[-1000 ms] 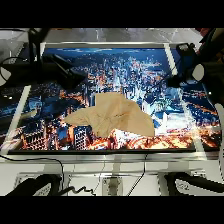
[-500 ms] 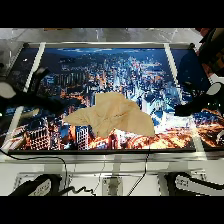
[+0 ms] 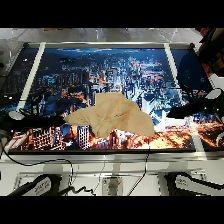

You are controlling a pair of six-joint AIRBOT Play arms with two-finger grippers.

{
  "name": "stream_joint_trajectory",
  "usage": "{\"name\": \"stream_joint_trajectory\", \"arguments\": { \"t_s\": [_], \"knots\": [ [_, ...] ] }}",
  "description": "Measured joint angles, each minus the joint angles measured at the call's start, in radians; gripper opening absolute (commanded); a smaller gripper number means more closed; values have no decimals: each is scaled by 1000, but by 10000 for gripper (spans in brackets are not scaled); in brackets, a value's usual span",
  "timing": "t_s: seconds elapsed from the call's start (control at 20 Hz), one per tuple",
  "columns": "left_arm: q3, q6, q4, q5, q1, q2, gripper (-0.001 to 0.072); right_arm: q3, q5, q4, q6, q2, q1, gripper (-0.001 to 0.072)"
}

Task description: Fold the clothes and pants, and hang the long-sleeved shirts on hangers.

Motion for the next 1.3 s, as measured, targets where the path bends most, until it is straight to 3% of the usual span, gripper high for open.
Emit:
{"name": "stream_joint_trajectory", "arguments": {
  "t_s": [0.25,0.3,0.35,0.5,0.55,0.6,0.65,1.0,1.2,1.3],
  "knots": [
    [-6,67,-164,98,-24,-139,693,-3,13,106,-3,0,30,321],
    [-2,86,-186,112,-34,-158,671,-3,22,123,-3,0,55,341],
    [2,103,-211,135,-50,-174,589,-3,26,137,-3,0,85,351],
    [14,127,-229,208,-106,-201,523,-3,5,178,21,0,221,351],
    [17,130,-231,233,-126,-206,415,-3,-16,187,41,0,273,400],
    [19,133,-230,265,-147,-210,211,-3,-52,196,76,-1,332,561],
    [21,133,-224,291,-167,-214,33,-3,-93,198,117,-3,388,650],
    [27,143,-236,350,-244,-215,23,-3,-343,205,547,-85,706,648],
    [28,144,-240,357,-252,-213,23,3,-470,302,680,-151,806,641],
    [28,144,-241,359,-254,-213,23,10,-541,328,748,-188,830,595]
  ]
}}
